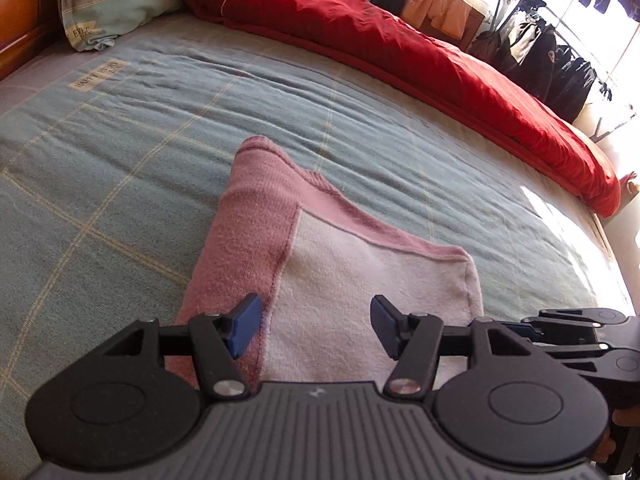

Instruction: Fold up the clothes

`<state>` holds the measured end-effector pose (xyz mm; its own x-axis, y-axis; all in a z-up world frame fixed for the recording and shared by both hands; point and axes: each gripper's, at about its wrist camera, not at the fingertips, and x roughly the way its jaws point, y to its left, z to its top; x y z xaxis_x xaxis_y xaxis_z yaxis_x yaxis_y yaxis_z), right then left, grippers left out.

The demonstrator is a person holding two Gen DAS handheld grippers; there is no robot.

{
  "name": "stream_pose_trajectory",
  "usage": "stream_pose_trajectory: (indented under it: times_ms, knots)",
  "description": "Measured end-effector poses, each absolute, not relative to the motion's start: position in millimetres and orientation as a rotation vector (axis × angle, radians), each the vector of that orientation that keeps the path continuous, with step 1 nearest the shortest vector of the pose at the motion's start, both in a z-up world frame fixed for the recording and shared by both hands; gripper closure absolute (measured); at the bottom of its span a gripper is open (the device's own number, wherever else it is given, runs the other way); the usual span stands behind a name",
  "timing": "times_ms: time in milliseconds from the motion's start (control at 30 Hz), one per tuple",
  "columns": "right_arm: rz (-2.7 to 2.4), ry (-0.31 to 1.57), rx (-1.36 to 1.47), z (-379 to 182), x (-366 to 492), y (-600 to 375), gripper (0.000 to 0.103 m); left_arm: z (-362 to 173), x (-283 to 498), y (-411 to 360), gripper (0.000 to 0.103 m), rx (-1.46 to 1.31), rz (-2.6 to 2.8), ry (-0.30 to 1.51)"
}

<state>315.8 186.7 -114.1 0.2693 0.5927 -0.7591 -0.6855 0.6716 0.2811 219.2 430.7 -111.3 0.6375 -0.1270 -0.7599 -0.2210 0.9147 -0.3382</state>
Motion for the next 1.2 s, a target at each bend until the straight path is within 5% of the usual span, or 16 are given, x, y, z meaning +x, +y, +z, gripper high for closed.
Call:
stream_pose_trajectory:
  times_ms: [933, 1200]
  knots:
    - [1.194, 0.874, -0.284, -82.4, 240.4, 185.9, 0.079, -86.5, 187.0, 426.8, 0.042, -0.483, 0.042, 0.858]
    - [1.19, 0.951, -0.345, -114.3, 223.4, 182.9, 0.076, -119.0, 151.6, 424.1, 0.039, -0.506, 0.092, 1.007]
